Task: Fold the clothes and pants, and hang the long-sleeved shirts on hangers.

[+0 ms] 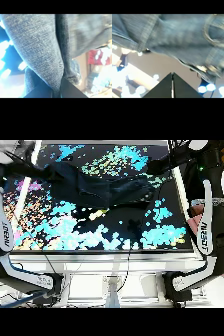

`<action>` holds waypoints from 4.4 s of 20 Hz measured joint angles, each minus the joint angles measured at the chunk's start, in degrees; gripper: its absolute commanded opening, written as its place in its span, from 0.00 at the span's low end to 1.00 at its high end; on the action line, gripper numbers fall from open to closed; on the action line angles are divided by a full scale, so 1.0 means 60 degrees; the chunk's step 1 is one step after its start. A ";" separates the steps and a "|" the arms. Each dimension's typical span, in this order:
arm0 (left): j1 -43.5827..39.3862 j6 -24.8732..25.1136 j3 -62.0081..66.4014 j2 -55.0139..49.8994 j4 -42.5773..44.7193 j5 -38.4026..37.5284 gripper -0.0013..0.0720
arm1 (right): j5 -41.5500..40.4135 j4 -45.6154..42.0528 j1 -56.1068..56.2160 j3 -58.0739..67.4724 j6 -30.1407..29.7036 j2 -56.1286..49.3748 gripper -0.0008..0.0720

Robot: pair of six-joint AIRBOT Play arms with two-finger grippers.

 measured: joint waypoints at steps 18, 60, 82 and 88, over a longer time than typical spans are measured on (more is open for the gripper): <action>-0.0310 -0.1847 0.1825 0.0288 0.0860 -0.2280 0.04 | -0.4091 0.1009 0.1807 -0.1373 0.1155 -0.1231 0.06; -0.4830 -0.1213 0.1599 -0.2568 0.1096 0.3279 0.04 | -0.2175 -0.1807 -0.1213 -0.1311 0.0477 0.0714 0.06; -0.6619 -0.0532 0.1096 -0.2834 0.4969 0.1395 0.03 | -0.1169 0.1621 -0.1665 -0.1599 -0.0058 -0.1184 0.19; -0.6947 -0.0554 -0.1253 -0.1483 0.4845 0.1100 0.04 | -0.1541 0.1800 -0.1647 -0.1599 -0.0084 -0.1195 0.78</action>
